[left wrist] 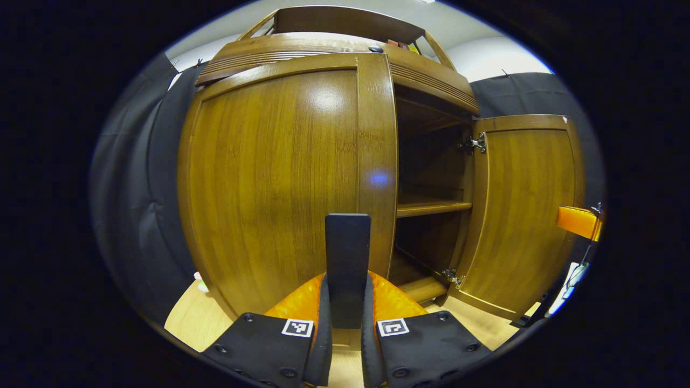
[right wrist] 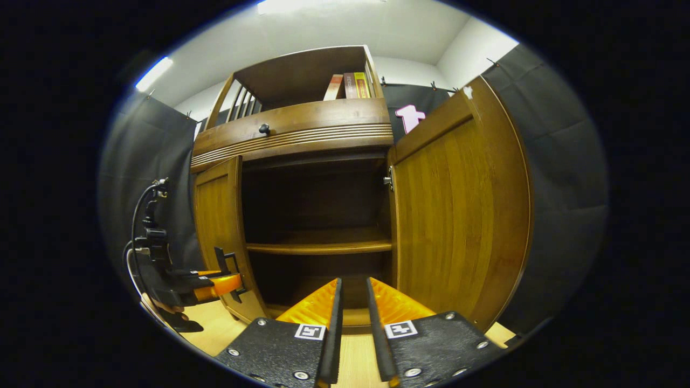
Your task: Open the right door of the double-door shoe cabinet with the right hand, and open the left door with the left hand.
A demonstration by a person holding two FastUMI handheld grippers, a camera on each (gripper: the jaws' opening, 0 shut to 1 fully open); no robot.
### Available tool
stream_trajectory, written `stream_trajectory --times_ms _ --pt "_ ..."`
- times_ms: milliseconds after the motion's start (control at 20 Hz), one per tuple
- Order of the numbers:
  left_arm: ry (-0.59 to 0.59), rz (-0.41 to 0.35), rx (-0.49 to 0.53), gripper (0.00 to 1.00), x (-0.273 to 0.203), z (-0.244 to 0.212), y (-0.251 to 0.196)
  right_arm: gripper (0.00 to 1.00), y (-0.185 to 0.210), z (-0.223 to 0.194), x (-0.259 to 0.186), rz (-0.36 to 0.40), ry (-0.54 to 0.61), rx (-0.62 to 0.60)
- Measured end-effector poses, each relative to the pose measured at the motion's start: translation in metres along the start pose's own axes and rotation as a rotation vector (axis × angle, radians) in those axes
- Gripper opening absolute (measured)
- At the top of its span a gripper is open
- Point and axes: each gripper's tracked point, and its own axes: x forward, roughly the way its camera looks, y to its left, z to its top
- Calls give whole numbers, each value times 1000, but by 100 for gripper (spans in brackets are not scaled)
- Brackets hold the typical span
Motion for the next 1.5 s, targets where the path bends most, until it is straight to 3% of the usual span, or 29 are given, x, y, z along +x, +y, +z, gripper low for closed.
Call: stream_trajectory --times_ms 50,100,150,600,650,700,800,850,1100,1200,1250,1300,1500 --pt "1 0 -1 29 -9 -1 3 15 1 1 -2 4 -3 -4" --pt "1 0 1 29 -16 -1 5 3 3 1 -4 5 -3 -2" --pt "-2 1 4 29 -25 -1 8 8 5 1 -5 8 -2 5" --pt "-11 30 1 29 -117 -6 62 10 34 9 -17 31 -8 26" --pt "-13 37 -2 29 -124 -7 69 5 38 10 -17 35 -12 24" --pt "-14 47 -2 29 -131 -7 76 16 42 11 -18 37 -15 20" --pt "-20 65 3 26 -140 -5 91 16 52 12 -19 44 -17 17" --pt "-20 71 7 24 -142 -7 93 27 59 12 -21 55 -13 21" --pt "-33 90 0 24 -159 -7 113 26 77 12 -24 83 -1 15" --pt "-35 103 2 21 -162 -9 123 41 79 14 -25 86 -5 14" --pt "-34 113 4 21 -162 -8 130 24 81 15 -26 86 -8 14" --pt "-34 124 7 21 -164 -8 134 35 81 15 -26 85 -9 15" --pt "-35 142 26 21 -161 -4 142 43 80 14 -24 84 -10 22"
